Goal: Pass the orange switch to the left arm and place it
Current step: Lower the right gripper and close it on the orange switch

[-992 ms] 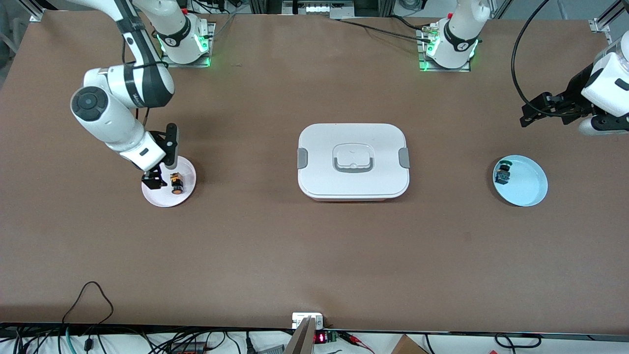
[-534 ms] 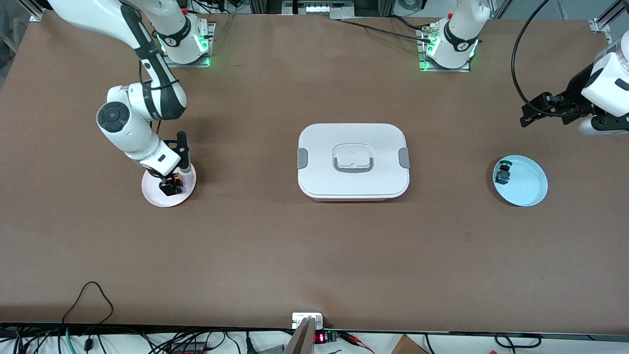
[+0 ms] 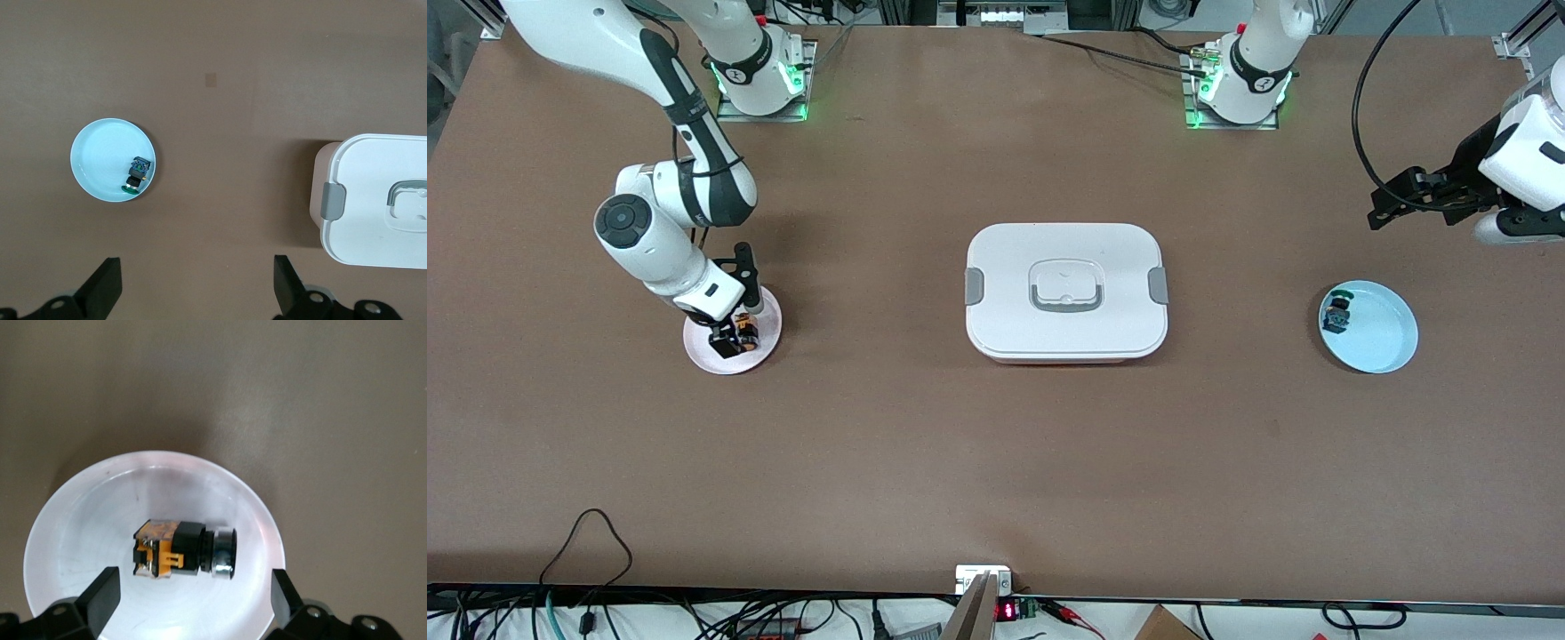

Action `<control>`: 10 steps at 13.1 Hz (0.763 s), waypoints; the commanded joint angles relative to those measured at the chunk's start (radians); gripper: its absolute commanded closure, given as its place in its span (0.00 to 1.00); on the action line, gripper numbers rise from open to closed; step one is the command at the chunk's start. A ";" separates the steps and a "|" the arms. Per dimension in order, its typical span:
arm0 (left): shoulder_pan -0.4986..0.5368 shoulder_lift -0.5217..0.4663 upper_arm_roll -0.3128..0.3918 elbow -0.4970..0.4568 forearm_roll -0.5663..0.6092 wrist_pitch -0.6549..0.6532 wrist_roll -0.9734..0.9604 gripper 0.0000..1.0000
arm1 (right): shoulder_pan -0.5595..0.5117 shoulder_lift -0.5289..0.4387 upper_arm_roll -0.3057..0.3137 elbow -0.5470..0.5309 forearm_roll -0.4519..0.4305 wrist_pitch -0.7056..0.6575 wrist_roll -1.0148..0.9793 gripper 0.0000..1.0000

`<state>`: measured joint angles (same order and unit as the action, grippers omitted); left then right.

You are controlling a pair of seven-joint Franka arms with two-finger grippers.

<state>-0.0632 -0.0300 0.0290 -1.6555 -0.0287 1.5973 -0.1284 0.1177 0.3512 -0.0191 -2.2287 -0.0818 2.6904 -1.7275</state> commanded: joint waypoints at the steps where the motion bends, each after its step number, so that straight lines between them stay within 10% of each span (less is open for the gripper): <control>1: -0.003 0.013 0.000 0.028 0.029 -0.010 -0.007 0.00 | -0.009 0.003 0.007 -0.008 -0.007 0.019 -0.014 0.00; 10: -0.001 0.013 0.000 0.026 0.029 -0.010 -0.007 0.00 | -0.012 0.046 0.008 -0.011 0.033 0.040 0.000 0.00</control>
<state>-0.0632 -0.0300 0.0290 -1.6555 -0.0287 1.5973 -0.1284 0.1162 0.3898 -0.0184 -2.2296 -0.0725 2.7036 -1.7245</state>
